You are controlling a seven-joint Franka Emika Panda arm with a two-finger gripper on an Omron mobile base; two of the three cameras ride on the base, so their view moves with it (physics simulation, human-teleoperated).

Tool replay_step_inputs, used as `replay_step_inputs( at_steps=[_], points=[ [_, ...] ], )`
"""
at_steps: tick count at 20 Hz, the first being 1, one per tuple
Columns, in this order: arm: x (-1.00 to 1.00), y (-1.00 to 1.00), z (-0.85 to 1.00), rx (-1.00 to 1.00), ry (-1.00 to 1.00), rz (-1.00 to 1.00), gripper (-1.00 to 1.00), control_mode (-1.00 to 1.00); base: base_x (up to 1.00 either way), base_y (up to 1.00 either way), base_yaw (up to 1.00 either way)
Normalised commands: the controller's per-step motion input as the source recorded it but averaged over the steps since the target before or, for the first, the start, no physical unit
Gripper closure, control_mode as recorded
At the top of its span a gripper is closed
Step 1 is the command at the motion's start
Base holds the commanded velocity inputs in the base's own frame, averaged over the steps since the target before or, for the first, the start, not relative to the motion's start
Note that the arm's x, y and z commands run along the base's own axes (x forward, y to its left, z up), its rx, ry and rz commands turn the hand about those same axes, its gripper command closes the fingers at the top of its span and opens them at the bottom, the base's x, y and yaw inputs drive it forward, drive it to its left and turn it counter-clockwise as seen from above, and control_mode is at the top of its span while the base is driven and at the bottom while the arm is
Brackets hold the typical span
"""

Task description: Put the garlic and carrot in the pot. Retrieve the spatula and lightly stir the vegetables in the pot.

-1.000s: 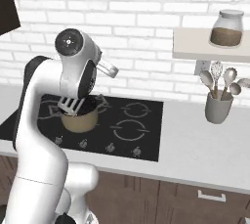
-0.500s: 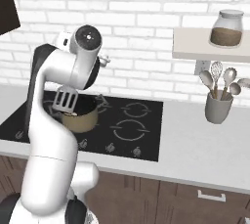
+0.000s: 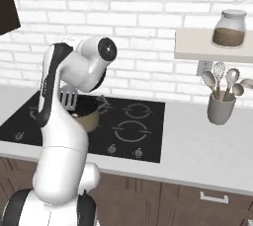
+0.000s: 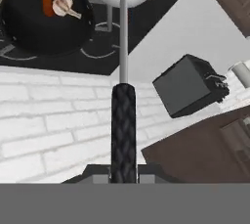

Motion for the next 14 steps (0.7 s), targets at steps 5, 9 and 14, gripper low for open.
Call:
replay_step_inputs(
  at_steps=[5,9,14],
  points=[
    [0.25,0.29,-0.11,0.07,-0.22,0.32,1.00,-1.00,0.00,0.00,0.00],
    [0.29,0.03,0.00,0.02,-0.13,0.36,1.00,-1.00,0.00,0.00,0.00],
    [0.16,0.00,0.00,0.02,-0.25,0.41,1.00,-1.00,0.00,0.00,0.00]
  ],
)
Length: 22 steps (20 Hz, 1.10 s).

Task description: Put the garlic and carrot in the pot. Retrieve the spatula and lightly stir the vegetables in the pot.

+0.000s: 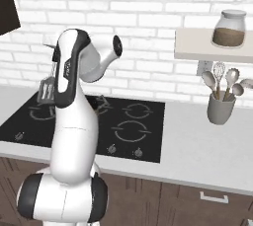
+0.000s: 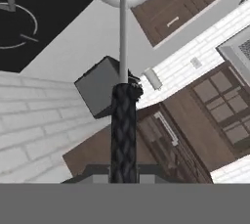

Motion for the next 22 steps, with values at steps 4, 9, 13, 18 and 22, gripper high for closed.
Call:
replay_step_inputs(
  at_steps=[4,9,13,18,22],
  points=[
    [0.15,0.00,-0.19,0.00,-0.43,0.44,1.00,-1.00,0.00,0.00,0.00],
    [0.25,0.00,-0.79,0.03,-0.48,0.26,1.00,-1.00,0.00,0.00,0.00],
    [0.50,0.10,-1.00,0.10,-0.46,0.07,1.00,-1.00,0.00,0.00,0.00],
    [0.32,0.15,-0.75,0.21,-0.40,0.08,1.00,-1.00,0.00,0.00,0.00],
    [0.33,0.25,-0.73,0.26,-0.75,0.12,1.00,-1.00,0.00,0.00,0.00]
  ],
)
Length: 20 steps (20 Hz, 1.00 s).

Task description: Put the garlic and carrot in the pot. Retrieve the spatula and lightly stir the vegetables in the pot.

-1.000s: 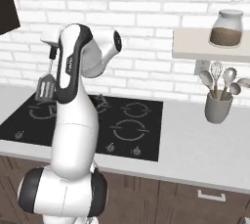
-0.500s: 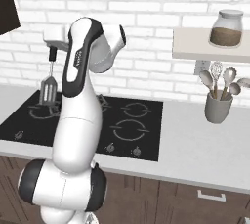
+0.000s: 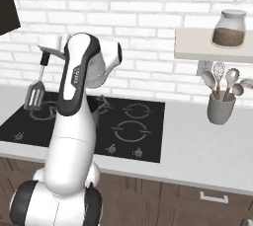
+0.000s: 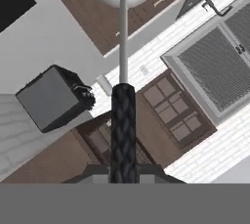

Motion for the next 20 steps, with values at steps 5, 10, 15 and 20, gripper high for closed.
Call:
replay_step_inputs(
  at_steps=[5,10,15,20],
  points=[
    [0.26,0.11,-0.48,0.13,-0.93,0.16,1.00,-1.00,0.00,0.00,0.00],
    [0.24,0.05,-0.04,0.04,0.02,-0.14,1.00,-1.00,0.00,0.00,0.00],
    [0.17,0.16,0.15,0.13,0.62,-0.32,1.00,-1.00,0.00,0.00,0.00],
    [0.03,0.00,0.23,0.32,0.67,-0.30,1.00,-1.00,0.00,0.00,0.00]
  ],
)
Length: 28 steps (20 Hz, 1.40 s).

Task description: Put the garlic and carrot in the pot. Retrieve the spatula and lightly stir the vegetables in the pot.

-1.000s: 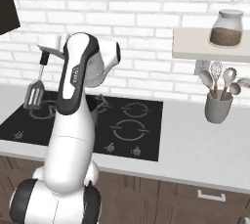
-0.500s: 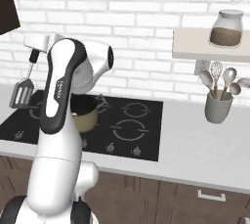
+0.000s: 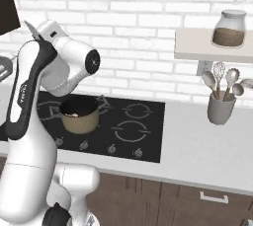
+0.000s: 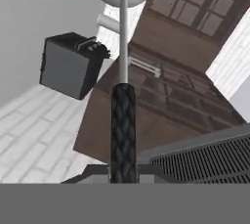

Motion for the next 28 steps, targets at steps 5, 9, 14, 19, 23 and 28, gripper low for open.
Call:
replay_step_inputs(
  at_steps=[5,9,14,19,23,28],
  points=[
    [0.00,0.03,0.00,0.21,0.66,-0.35,1.00,-1.00,0.00,0.00,0.00],
    [0.08,0.00,0.01,0.32,0.61,-0.35,1.00,-1.00,0.00,0.00,0.00],
    [0.12,-0.01,0.01,0.48,0.54,-0.27,1.00,-1.00,0.00,0.00,0.00],
    [0.01,0.00,0.00,0.51,0.42,-0.23,1.00,-1.00,0.00,0.00,0.00],
    [0.07,0.00,0.00,0.46,0.48,-0.22,1.00,-1.00,0.00,0.00,0.00],
    [0.08,0.00,0.00,0.50,0.49,-0.22,1.00,-1.00,0.00,0.00,0.00]
  ],
)
